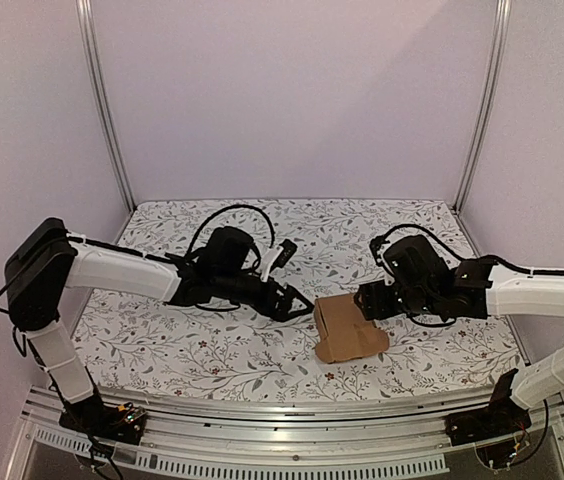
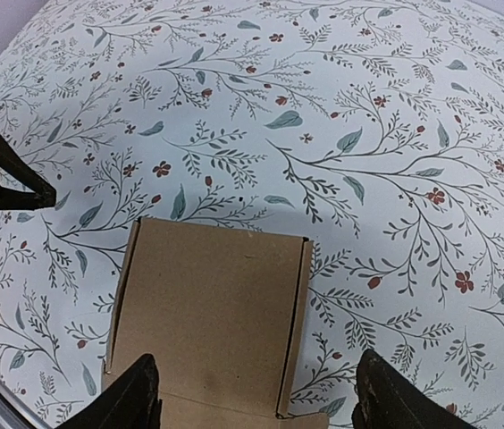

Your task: Fold the paper box

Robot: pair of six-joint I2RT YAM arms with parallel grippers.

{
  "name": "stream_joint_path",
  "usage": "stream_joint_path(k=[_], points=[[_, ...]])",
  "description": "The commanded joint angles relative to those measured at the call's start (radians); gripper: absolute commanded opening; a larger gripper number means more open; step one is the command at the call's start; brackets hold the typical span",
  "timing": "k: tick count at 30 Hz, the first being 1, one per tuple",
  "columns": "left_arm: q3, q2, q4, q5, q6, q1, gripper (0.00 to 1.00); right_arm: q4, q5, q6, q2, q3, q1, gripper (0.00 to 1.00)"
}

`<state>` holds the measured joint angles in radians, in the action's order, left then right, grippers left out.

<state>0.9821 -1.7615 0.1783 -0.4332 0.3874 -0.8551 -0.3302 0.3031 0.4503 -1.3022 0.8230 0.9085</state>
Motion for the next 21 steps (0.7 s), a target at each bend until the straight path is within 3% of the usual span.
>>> stream_joint_path(k=[1, 6, 11, 15, 18, 21], points=[[-0.010, 0.046, -0.100, 0.152, -0.008, -0.055, 0.99, -0.061, -0.050, -0.039, -0.017, -0.002, -0.047, 0.76], [-0.004, 0.065, -0.175, 0.307, 0.043, -0.086, 1.00, -0.044, -0.112, -0.037, -0.086, 0.007, -0.090, 0.81], [-0.021, 0.022, -0.167, 0.279, 0.142, -0.064, 1.00, 0.009, -0.172, -0.020, -0.146, 0.005, -0.129, 0.81], [-0.081, 0.028, -0.060, 0.292, 0.197, -0.065, 1.00, 0.064, -0.243, -0.003, -0.169, -0.012, -0.165, 0.70], [0.033, -0.025, -0.290, 0.292, 0.187, -0.065, 0.99, 0.091, -0.281, 0.005, -0.180, -0.022, -0.181, 0.59], [-0.001, -0.020, -0.210, 0.279, 0.200, -0.070, 0.99, 0.107, -0.292, 0.013, -0.193, -0.031, -0.190, 0.48]])
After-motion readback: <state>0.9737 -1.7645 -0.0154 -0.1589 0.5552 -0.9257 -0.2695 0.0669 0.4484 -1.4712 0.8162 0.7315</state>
